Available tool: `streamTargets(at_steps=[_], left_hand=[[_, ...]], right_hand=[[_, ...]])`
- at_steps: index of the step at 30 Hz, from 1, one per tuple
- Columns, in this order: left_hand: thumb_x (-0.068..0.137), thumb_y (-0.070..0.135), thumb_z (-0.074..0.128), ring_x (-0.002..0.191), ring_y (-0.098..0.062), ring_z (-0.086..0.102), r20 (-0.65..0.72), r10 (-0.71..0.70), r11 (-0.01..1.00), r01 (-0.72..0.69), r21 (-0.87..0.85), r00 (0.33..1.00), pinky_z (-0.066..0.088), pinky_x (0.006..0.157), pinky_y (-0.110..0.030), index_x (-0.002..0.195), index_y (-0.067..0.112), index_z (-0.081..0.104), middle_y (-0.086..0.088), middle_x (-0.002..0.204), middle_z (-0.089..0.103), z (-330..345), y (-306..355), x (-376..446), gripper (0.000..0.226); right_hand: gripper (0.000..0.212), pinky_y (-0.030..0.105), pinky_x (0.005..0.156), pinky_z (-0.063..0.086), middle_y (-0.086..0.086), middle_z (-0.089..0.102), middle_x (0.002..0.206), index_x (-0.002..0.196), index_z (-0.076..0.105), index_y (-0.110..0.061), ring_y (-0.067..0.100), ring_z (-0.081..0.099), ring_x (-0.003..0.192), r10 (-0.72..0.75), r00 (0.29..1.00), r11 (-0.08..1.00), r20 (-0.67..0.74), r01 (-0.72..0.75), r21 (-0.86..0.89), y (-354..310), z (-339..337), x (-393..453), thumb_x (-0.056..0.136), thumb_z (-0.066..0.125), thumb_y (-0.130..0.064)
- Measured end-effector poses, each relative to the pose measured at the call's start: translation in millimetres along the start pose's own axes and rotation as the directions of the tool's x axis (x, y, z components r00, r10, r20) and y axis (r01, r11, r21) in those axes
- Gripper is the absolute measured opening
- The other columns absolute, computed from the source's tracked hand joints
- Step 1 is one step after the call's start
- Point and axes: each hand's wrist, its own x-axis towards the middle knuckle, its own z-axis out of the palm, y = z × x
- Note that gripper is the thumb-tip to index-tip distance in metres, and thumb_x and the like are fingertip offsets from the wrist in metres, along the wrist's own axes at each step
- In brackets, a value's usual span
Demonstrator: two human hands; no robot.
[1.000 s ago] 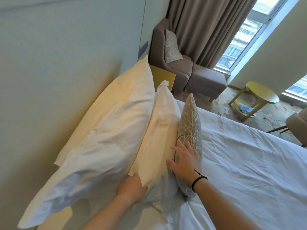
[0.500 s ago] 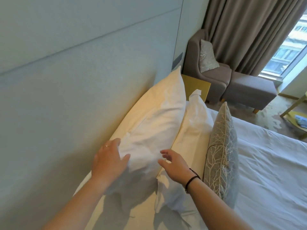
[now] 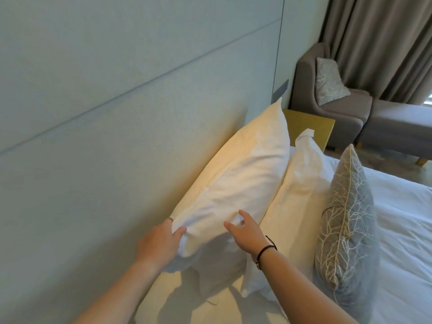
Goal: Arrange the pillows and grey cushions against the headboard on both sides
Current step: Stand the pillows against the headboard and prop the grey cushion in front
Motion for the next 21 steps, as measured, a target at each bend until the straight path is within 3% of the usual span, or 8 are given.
streamTargets(at_steps=[8,14,17,21], left_hand=[[0.098,0.060,0.033,0.055,-0.019,0.044,-0.010,0.181,0.983,-0.182,-0.020,0.983,0.029,0.050,-0.033,0.065,0.021,0.035,0.003,0.061,0.048,-29.1,-10.4,17.9,0.051],[0.097,0.056,0.038,0.046,-0.019,0.037,-0.133,0.296,0.953,-0.302,-0.028,0.946,0.024,0.045,-0.032,0.062,0.017,0.031,0.000,0.050,0.041,-61.0,-23.2,19.3,0.052],[0.095,0.055,0.042,0.046,-0.019,0.037,-0.151,0.263,0.960,-0.274,-0.058,0.953,0.025,0.046,-0.032,0.061,0.016,0.032,0.000,0.049,0.040,-69.0,-42.5,14.8,0.053],[0.092,0.061,0.046,0.055,-0.018,0.048,0.012,0.178,0.984,-0.177,-0.035,0.984,0.031,0.050,-0.031,0.067,0.019,0.040,0.002,0.058,0.051,-66.9,-60.2,14.8,0.049]], right_hand=[[0.078,0.042,0.111,0.031,-0.003,0.026,0.159,0.153,0.021,-0.025,0.023,0.030,0.143,0.063,0.990,0.997,-0.125,-0.058,0.042,-5.8,-0.5,9.9,0.091,0.047,-0.063],[0.070,0.043,0.110,0.032,-0.006,0.027,0.159,0.152,0.018,-0.038,0.023,0.031,0.142,0.034,0.985,0.996,-0.171,-0.018,0.092,-30.2,24.7,19.1,0.092,0.039,-0.066],[0.073,0.042,0.111,0.030,-0.007,0.019,0.161,0.151,0.015,-0.043,0.021,0.027,0.145,0.015,0.984,0.998,-0.175,-0.003,0.070,-36.1,39.2,23.8,0.089,0.042,-0.069],[0.078,0.042,0.112,0.028,-0.004,0.008,0.164,0.153,0.010,-0.042,0.022,0.020,0.147,0.021,0.987,1.000,-0.156,-0.021,0.002,-24.4,51.2,28.3,0.088,0.047,-0.065]])
